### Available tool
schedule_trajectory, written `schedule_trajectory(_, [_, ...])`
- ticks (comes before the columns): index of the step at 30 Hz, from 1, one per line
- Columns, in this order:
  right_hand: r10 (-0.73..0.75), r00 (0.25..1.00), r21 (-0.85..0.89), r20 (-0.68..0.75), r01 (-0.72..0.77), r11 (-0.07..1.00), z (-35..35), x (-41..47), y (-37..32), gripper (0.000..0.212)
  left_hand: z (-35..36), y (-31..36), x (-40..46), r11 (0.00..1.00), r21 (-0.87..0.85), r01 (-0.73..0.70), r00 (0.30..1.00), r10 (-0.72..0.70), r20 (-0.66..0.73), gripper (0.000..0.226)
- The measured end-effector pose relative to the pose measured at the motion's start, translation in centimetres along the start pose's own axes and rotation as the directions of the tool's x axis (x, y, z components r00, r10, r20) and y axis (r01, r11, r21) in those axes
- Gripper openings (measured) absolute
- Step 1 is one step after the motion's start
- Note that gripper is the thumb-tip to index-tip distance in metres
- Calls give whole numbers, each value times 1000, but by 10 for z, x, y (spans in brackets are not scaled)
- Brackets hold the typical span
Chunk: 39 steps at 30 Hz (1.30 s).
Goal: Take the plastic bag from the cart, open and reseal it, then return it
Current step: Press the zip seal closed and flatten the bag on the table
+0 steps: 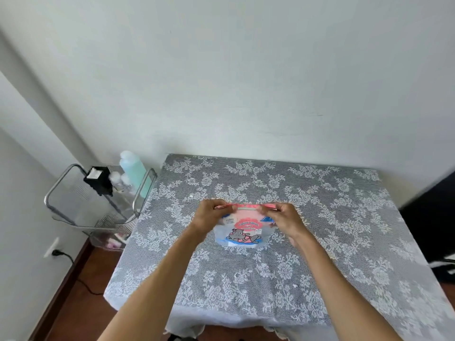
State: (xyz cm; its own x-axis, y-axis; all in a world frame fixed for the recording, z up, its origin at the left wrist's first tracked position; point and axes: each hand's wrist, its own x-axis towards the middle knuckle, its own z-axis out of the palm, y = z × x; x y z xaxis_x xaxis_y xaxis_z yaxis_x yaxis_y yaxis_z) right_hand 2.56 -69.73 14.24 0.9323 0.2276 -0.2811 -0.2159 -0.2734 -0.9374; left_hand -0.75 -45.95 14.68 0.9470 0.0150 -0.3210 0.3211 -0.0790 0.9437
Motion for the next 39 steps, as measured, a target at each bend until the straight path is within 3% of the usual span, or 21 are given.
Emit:
schedule_trajectory(4, [29,999,52,25,-31,998,-1,-2,2,52,0,-3,-3,997,-69,30,999,-28,24,26])
schedule_trajectory(8, [58,998,212,12,-59,975,-11,-3,-1,50,-11,0,-6,991,-130,10,1000,-10,-3,41])
schedule_trajectory(14, [45,999,318,-17,-37,948,-18,-7,-6,18,-25,7,-7,963,-270,19,999,-31,-38,18])
schedule_trajectory(24, [57,994,408,-96,-13,913,-4,-6,-5,10,-16,10,-7,908,-418,26,997,-56,-60,33])
schedule_trajectory(27, [21,997,375,-80,11,927,2,-5,-7,18,-13,11,-7,924,-382,-1,996,-33,-82,33])
schedule_trajectory(31, [-11,991,329,-130,53,943,10,-7,-14,33,-9,15,-10,943,-278,-185,978,149,-145,33])
schedule_trajectory(36, [-14,967,387,-256,115,915,24,-12,-25,32,9,18,-12,948,-8,-317,868,287,-406,28])
schedule_trajectory(39, [42,940,420,-338,111,901,34,-10,-27,27,20,15,-14,947,36,-321,835,300,-461,29])
